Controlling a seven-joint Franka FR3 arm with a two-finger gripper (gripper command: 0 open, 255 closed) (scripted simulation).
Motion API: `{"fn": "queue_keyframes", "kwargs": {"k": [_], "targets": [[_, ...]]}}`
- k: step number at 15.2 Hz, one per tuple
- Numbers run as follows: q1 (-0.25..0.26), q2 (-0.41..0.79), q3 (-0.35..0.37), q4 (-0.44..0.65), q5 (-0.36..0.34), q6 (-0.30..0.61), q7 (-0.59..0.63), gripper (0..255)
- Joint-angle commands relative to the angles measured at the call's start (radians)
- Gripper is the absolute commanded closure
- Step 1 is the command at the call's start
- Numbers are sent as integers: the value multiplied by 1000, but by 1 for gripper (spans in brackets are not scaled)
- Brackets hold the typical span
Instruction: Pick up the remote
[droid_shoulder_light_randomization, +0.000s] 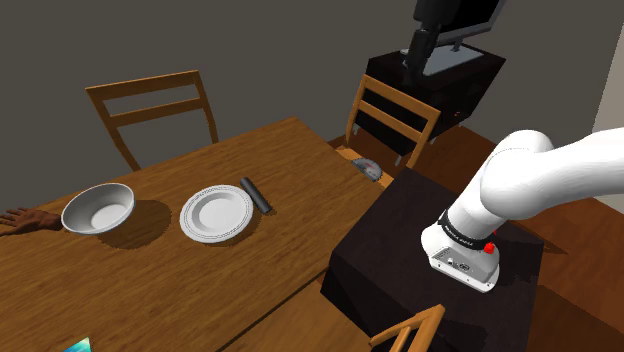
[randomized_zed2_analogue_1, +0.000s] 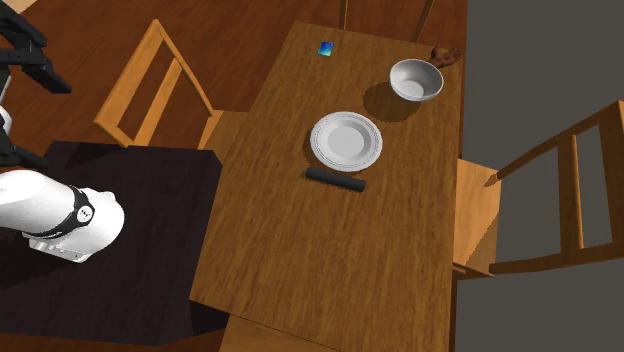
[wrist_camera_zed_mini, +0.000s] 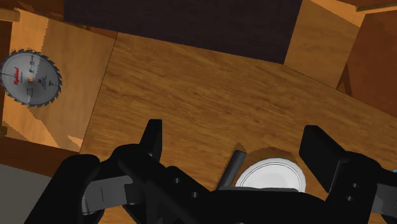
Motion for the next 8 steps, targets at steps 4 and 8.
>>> {"fn": "queue_keyframes", "kwargs": {"k": [4,8], "targets": [[8,25,34,-70,22,103,31,0],[22,82,80,-146,50,246,72,0]]}}
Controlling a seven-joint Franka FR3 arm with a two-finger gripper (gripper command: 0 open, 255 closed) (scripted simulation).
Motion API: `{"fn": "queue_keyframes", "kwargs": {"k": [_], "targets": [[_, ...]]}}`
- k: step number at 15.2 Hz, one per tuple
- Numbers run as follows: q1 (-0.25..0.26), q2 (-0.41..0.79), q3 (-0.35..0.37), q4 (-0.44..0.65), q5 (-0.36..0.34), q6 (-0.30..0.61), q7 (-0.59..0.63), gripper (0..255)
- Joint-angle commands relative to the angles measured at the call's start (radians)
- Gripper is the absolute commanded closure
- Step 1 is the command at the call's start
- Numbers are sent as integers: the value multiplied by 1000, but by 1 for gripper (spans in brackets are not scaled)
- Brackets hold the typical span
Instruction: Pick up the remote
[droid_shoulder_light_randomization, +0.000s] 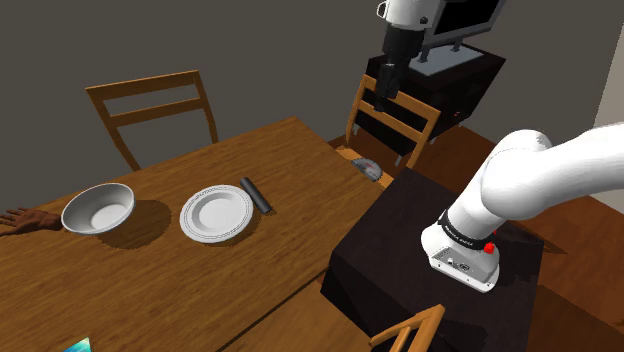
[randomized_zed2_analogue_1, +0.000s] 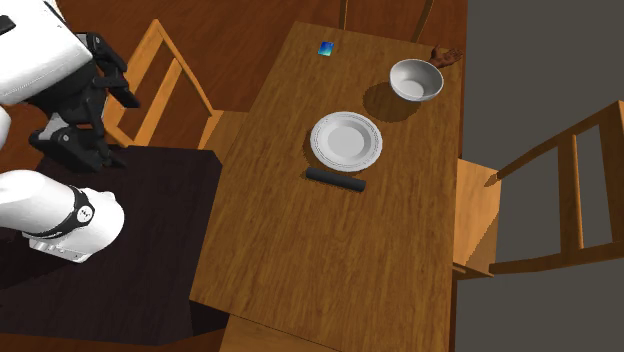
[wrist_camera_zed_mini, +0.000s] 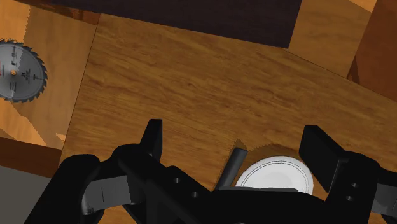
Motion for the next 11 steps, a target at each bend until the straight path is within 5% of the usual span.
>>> {"fn": "queue_keyframes", "kwargs": {"k": [1,11], "targets": [[6,37,22,-37,13,82,18,0],[36,315,136,-107,57,456,121,0]]}}
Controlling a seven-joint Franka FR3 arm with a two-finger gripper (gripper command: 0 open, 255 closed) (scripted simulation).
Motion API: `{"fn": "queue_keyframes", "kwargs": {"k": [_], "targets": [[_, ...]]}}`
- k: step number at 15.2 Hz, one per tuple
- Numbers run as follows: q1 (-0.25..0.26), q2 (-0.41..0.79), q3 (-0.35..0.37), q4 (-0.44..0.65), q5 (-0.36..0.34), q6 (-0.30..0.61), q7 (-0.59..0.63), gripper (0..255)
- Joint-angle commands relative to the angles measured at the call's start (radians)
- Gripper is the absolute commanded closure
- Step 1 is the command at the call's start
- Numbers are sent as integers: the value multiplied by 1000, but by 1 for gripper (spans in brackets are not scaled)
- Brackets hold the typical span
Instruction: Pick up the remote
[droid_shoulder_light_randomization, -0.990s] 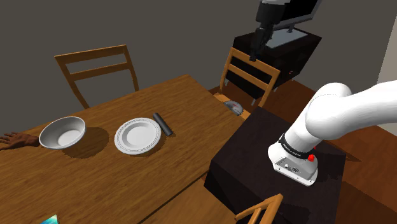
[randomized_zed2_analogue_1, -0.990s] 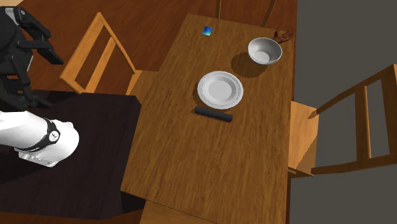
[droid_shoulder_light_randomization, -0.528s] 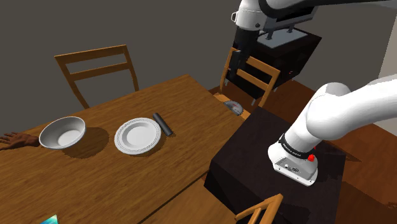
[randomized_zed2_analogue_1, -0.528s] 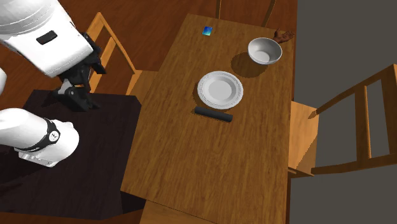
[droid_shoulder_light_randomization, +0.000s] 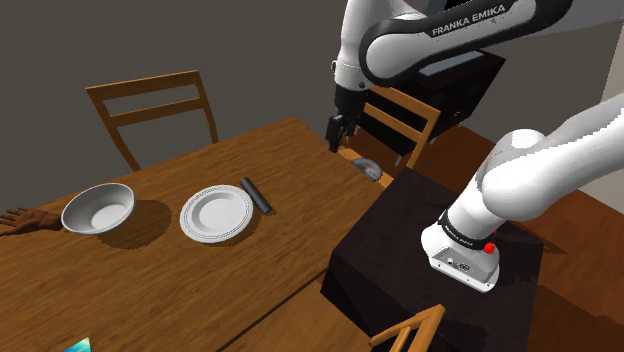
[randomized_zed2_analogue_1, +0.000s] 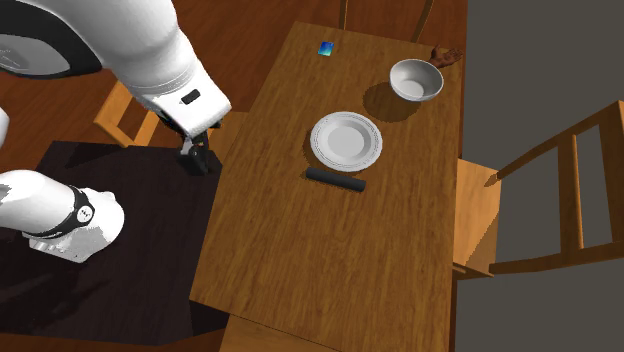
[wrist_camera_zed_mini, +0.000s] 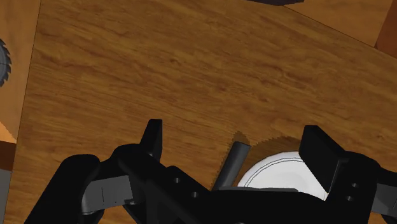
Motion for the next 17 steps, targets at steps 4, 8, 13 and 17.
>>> {"fn": "queue_keyframes", "kwargs": {"k": [4,8,13,17], "targets": [[3,184,50,24,-8,174,58,0],[4,347,85,65,-43,304,122,0],[16,561,102,150,-132,436,227,0],[52,731,82,244,-219,513,316,0]]}}
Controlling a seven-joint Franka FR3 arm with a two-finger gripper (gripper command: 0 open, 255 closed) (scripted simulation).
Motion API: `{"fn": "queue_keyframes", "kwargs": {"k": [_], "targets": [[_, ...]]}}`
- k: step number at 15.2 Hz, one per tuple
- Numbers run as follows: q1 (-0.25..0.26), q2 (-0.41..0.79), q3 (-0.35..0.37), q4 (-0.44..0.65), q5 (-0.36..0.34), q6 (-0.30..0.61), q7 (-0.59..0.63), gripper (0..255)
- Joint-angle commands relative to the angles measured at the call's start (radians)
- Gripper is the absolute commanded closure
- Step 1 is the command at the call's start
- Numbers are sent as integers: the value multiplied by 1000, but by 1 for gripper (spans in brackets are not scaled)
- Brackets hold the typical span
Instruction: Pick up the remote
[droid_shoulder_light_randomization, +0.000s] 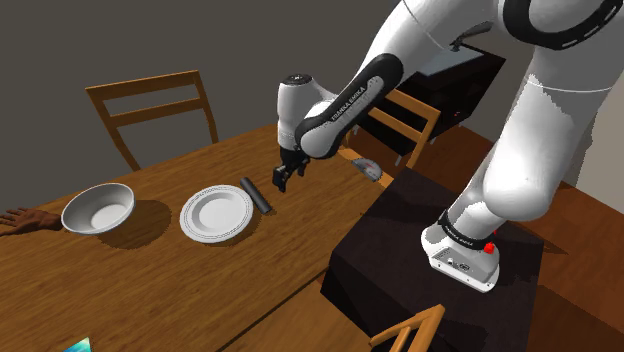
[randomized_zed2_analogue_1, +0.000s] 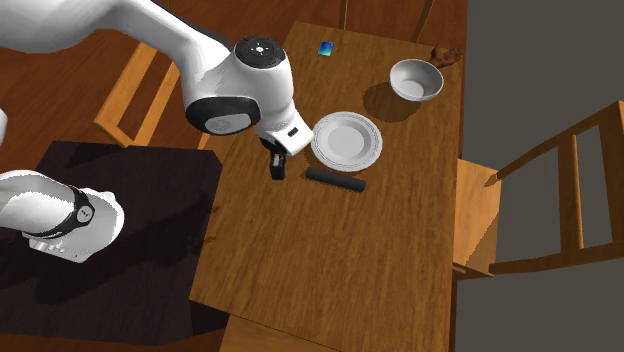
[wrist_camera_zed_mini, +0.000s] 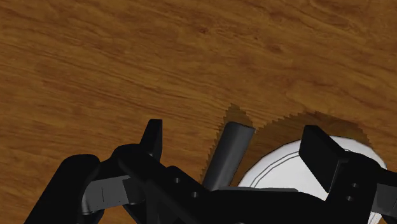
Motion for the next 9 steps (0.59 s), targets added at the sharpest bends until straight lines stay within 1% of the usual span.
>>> {"fn": "queue_keyframes", "kwargs": {"k": [1,5,9], "targets": [[23,84,-14,53,-41,32,45,0],[78,246,-56,173,-100,77,112,0],[131,405,-94,313,-133,100,157,0]]}}
